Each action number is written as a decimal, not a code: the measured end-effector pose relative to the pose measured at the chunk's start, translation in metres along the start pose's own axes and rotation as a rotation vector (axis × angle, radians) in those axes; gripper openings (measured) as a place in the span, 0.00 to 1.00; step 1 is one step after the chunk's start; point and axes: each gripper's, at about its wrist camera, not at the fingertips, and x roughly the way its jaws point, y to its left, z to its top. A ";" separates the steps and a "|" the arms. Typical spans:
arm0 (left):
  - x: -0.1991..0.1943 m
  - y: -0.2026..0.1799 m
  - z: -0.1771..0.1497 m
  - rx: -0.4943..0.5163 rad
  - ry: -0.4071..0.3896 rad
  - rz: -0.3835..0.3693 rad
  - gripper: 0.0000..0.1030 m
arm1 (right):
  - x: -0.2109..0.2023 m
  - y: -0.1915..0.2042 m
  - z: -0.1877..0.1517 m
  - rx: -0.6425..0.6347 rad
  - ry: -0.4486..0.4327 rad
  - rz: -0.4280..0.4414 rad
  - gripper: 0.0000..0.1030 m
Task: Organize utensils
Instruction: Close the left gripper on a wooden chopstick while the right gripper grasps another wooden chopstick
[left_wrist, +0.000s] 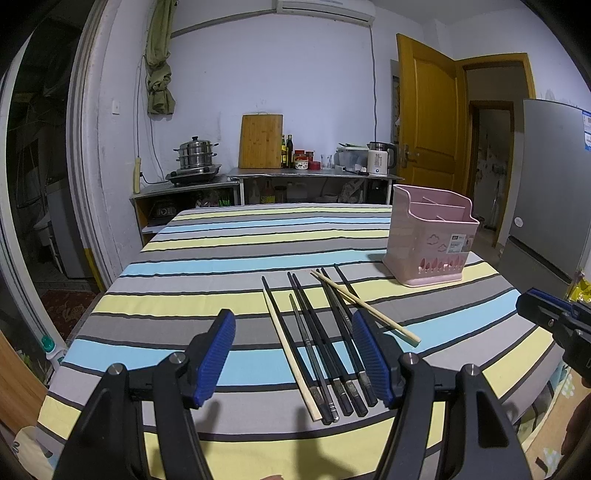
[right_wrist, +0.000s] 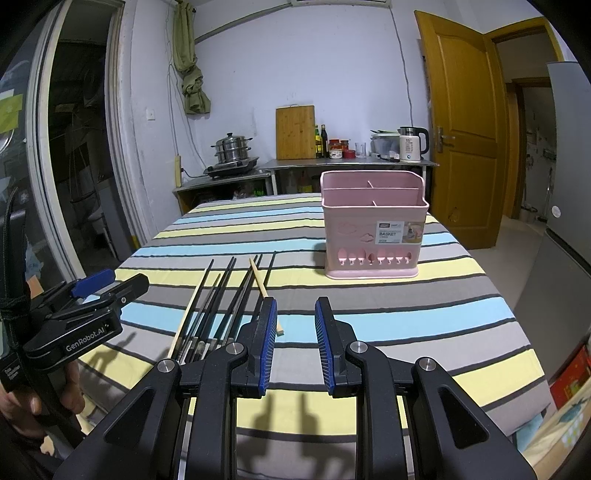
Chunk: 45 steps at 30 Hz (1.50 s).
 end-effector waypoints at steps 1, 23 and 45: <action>0.001 0.001 0.000 -0.001 0.002 -0.002 0.66 | 0.001 0.000 0.000 0.000 0.000 0.000 0.22; 0.093 0.043 -0.001 -0.135 0.280 -0.055 0.60 | 0.057 0.009 0.015 -0.030 0.083 0.102 0.22; 0.171 0.056 0.010 -0.129 0.426 -0.011 0.36 | 0.181 0.030 0.040 -0.141 0.269 0.186 0.21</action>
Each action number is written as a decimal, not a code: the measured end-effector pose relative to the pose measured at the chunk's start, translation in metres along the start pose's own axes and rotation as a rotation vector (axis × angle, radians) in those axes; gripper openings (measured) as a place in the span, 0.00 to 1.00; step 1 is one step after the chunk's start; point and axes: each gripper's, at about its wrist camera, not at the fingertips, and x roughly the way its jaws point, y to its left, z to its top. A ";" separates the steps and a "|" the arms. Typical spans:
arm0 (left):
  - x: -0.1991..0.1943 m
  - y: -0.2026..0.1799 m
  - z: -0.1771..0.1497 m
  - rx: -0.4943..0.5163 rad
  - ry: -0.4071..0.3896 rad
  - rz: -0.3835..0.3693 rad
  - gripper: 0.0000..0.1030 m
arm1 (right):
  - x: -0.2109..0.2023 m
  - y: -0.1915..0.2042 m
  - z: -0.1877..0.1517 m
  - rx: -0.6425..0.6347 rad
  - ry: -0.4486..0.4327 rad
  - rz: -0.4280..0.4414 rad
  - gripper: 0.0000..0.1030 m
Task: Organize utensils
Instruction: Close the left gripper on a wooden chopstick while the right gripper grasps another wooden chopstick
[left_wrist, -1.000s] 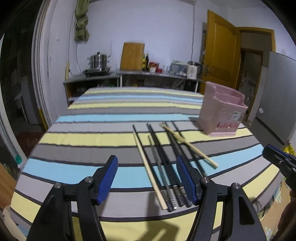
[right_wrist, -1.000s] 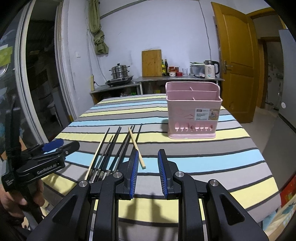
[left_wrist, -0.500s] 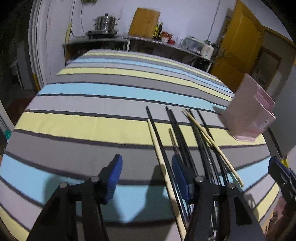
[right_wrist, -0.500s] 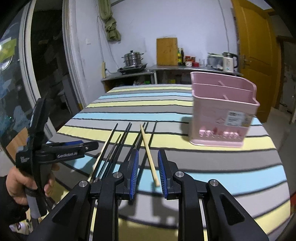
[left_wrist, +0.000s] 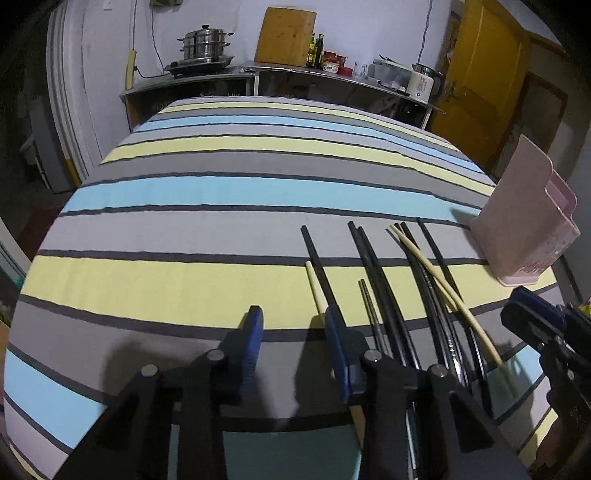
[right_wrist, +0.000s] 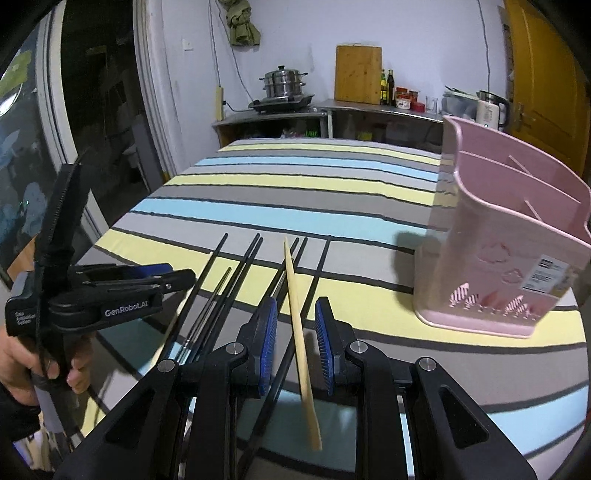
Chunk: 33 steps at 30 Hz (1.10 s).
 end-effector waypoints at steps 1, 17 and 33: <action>0.000 0.000 0.000 0.004 0.000 0.008 0.36 | 0.003 0.000 0.001 -0.002 0.005 0.001 0.21; 0.015 -0.004 0.018 0.021 0.008 0.046 0.43 | 0.017 -0.001 0.007 -0.011 0.018 0.011 0.21; 0.005 0.008 0.013 -0.012 0.029 0.009 0.23 | 0.038 0.004 0.026 -0.038 0.037 0.023 0.21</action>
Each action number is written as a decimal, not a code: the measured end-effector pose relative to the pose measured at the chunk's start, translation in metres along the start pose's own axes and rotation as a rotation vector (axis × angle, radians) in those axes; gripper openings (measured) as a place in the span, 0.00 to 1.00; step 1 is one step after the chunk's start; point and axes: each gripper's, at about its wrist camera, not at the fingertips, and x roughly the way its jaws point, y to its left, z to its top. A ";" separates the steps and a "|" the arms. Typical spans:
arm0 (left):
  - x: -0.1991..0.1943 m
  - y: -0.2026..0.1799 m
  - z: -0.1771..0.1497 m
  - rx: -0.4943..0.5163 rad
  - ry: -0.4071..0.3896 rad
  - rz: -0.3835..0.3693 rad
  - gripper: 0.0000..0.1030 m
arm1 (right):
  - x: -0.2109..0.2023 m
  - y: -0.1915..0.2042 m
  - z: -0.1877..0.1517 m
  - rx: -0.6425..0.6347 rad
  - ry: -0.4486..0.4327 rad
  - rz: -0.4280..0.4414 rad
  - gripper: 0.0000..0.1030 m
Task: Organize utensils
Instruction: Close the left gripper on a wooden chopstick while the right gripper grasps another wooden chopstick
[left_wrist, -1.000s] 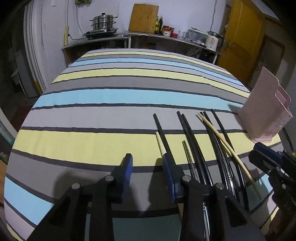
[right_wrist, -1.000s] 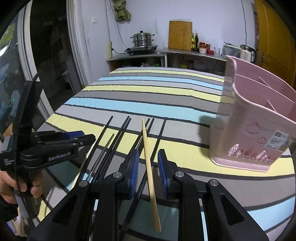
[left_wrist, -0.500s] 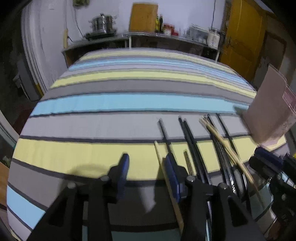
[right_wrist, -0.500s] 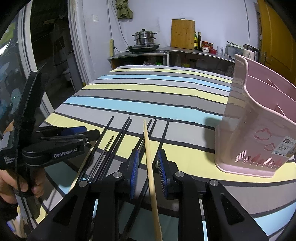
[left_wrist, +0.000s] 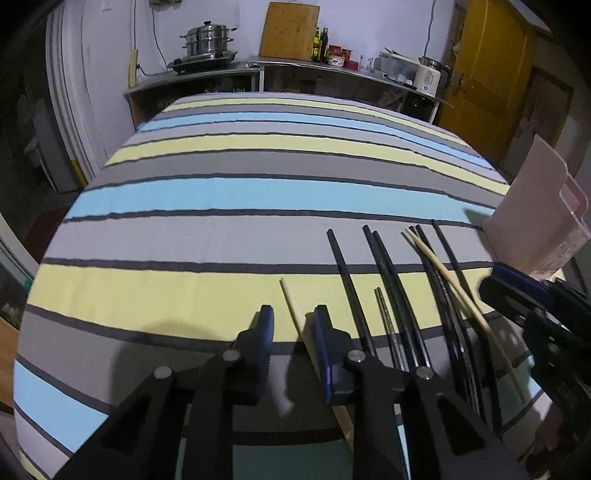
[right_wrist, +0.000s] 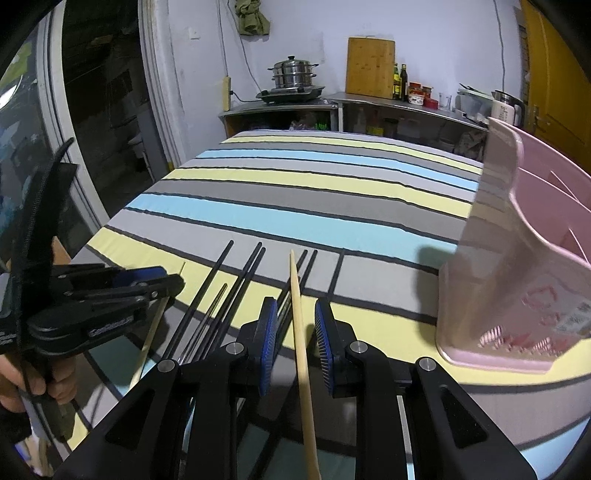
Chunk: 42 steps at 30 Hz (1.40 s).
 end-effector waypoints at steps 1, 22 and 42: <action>0.000 0.002 0.000 -0.015 0.004 -0.013 0.23 | 0.003 0.001 0.003 -0.005 0.005 0.003 0.21; 0.006 0.002 0.005 -0.027 0.025 -0.029 0.22 | 0.060 0.007 0.031 -0.098 0.150 0.009 0.09; 0.007 0.011 0.007 -0.059 0.033 -0.050 0.12 | 0.071 0.016 0.037 -0.233 0.198 0.014 0.09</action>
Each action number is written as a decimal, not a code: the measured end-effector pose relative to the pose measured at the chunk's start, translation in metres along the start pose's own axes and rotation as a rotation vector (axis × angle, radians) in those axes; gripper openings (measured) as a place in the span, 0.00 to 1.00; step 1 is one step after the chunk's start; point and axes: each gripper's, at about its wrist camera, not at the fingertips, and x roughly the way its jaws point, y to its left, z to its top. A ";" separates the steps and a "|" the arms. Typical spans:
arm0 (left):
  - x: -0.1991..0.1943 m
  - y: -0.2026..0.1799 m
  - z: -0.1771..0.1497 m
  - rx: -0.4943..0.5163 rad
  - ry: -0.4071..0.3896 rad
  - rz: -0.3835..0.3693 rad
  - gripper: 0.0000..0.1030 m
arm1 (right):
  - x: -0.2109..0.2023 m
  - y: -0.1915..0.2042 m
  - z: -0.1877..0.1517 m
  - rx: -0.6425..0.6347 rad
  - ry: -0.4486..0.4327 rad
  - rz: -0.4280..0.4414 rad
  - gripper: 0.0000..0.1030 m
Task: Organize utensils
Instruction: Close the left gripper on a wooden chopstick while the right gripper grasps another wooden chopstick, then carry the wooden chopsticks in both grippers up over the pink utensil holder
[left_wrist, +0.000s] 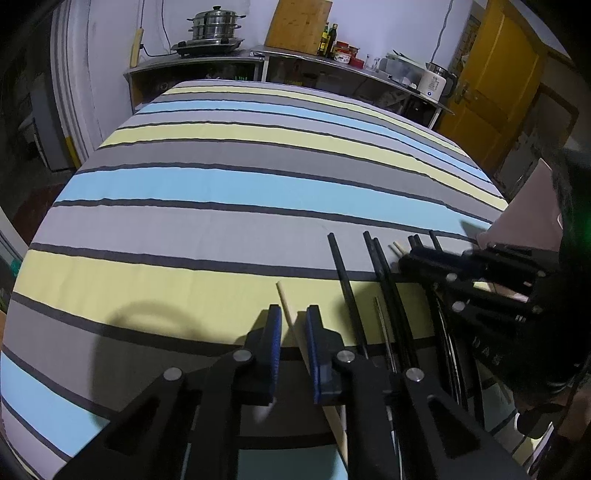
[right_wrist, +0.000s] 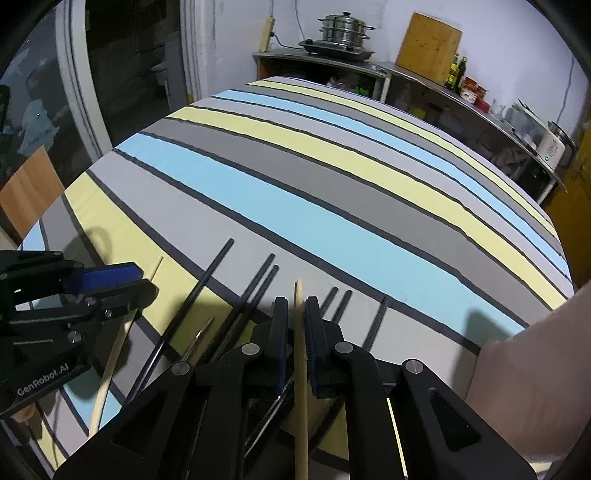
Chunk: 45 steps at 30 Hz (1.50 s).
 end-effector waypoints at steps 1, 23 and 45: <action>0.000 0.000 0.000 0.000 0.001 0.000 0.11 | 0.001 0.000 -0.001 -0.004 0.000 0.001 0.09; -0.058 -0.013 0.010 0.036 -0.051 -0.141 0.06 | -0.095 -0.027 -0.005 0.168 -0.199 0.017 0.06; -0.167 -0.079 0.036 0.217 -0.206 -0.267 0.05 | -0.217 -0.040 -0.043 0.269 -0.397 -0.055 0.06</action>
